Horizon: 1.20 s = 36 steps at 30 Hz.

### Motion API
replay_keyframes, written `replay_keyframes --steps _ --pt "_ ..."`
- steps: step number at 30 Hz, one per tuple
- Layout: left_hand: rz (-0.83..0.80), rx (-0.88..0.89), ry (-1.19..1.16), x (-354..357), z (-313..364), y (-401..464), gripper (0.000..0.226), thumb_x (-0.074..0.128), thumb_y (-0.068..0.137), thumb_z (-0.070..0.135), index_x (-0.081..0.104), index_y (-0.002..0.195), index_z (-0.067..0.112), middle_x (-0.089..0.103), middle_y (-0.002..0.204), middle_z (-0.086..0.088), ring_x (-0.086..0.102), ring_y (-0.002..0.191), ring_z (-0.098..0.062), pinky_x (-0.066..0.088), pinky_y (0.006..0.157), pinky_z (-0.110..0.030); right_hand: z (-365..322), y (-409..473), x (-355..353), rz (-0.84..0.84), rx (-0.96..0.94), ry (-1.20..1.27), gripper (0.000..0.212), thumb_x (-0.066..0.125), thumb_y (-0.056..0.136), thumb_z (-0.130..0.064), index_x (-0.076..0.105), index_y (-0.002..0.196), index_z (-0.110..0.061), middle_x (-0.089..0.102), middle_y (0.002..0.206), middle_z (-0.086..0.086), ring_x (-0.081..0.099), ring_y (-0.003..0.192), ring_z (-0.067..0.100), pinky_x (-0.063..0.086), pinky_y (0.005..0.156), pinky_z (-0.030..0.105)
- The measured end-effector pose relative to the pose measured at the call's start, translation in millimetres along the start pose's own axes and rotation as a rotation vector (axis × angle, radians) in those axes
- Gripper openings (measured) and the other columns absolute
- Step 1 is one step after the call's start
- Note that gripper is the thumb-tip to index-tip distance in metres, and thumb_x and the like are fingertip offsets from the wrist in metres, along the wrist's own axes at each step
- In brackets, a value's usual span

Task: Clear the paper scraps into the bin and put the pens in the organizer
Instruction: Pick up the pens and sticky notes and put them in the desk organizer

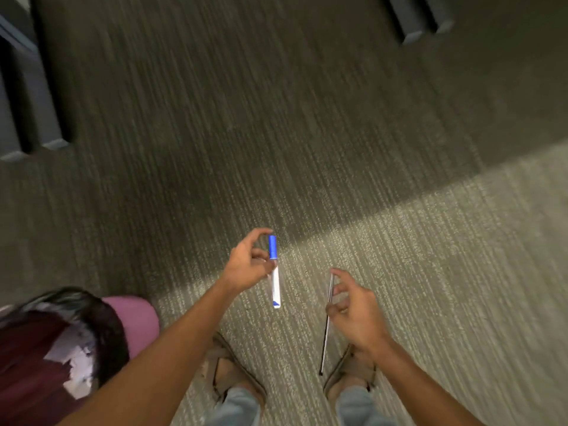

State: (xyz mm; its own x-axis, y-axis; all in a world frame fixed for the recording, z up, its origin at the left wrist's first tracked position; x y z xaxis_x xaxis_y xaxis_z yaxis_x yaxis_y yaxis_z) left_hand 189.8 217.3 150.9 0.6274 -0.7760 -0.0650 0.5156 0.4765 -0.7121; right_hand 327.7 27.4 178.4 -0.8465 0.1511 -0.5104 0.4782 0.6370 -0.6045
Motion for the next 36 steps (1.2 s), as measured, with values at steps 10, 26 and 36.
replay_keyframes --steps 10,26,36 --pt "0.01 0.228 -0.167 0 304 -247 0.032 0.06 0.085 -0.01 0.041 0.088 0.015 0.056 0.079 -0.018 0.055 0.062 -0.024 0.048 0.048 -0.03 -261 -184 -253 0.009 -0.055 0.644 0.057 0.07 0.079 0.014 0.053 0.124 -0.019 0.061 0.106 0.007 0.066 0.067 0.012 0.062 0.063 0.037" --pt "-0.26 0.224 -0.294 110 507 -395 0.034 0.042 0.076 0.023 0.073 0.085 0.013 0.072 0.089 -0.005 0.062 0.076 -0.016 0.049 0.07 -0.032 -436 -262 -445 -0.251 -0.374 0.444 0.028 0.079 0.076 -0.002 0.07 0.102 -0.006 0.077 0.092 0.01 0.073 0.084 0.02 0.052 0.077 0.04" --pt "-0.246 0.373 -0.188 148 552 -385 0.02 0.054 0.096 0.019 0.07 0.1 0.008 0.068 0.109 -0.019 0.067 0.095 -0.025 0.058 0.077 -0.035 -427 -243 -498 -0.067 -0.409 0.306 0.035 0.086 0.07 -0.008 0.071 0.101 -0.01 0.078 0.089 0.007 0.075 0.086 0.019 0.061 0.082 0.041"
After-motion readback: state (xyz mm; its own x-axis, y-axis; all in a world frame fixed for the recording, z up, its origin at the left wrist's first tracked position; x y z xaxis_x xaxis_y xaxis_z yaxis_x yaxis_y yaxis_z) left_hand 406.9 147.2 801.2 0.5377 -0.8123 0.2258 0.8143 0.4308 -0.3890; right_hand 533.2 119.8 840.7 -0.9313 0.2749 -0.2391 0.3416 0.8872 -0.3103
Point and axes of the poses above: each hand's wrist, its own y-axis towards the middle knuckle, its own x-axis out of the palm, z = x × y, the point moved 8 cm from there along y, towards the middle knuckle
